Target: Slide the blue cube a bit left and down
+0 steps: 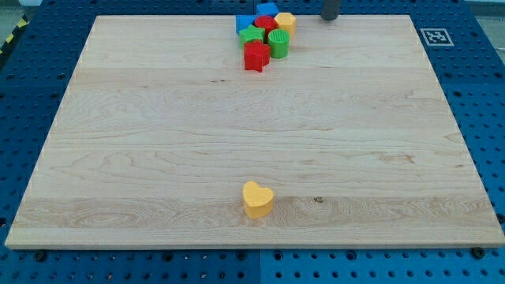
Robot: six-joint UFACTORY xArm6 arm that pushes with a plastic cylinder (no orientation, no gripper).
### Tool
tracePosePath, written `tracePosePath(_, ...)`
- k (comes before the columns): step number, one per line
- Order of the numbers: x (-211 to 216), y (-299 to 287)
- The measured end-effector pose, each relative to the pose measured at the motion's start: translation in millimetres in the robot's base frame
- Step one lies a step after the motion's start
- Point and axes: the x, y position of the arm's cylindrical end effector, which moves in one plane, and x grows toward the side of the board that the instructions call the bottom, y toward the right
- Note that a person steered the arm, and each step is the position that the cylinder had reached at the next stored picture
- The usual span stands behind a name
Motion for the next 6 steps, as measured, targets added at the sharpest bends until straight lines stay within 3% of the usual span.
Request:
tracePosePath(2, 1, -95)
tracePosePath(6, 2, -152)
